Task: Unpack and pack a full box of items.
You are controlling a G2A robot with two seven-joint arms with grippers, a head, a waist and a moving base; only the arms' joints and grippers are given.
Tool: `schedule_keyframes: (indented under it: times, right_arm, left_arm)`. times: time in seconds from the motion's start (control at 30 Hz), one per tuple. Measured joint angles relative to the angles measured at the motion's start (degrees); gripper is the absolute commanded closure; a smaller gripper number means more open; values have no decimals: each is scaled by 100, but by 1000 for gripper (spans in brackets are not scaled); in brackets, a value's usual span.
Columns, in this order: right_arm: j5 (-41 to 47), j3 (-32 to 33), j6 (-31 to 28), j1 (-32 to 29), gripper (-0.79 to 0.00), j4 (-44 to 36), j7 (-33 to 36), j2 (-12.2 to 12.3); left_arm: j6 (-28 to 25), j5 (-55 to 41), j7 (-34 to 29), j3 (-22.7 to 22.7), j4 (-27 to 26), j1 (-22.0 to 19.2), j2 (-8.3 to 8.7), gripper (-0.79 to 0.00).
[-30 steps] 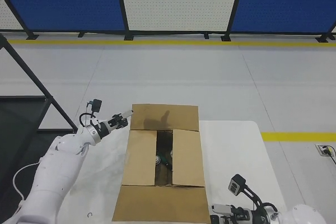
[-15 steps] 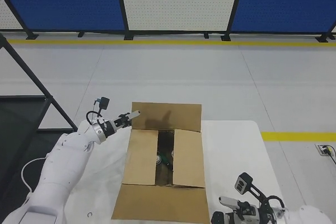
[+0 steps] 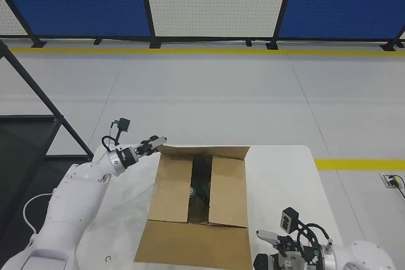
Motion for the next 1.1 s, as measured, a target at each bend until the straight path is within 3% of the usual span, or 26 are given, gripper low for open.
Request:
schedule_keyframes:
  times: [0.57,1.1]
  right_arm:
    - [883,-315,-235,337,-785,227,415,3]
    - [1851,-607,-879,841,-785,437,-207,-116]
  left_arm:
    - [-116,-217,122,235,-1242,599,410,-785]
    - [23,-539,-17,743,-2141,949,851,-785]
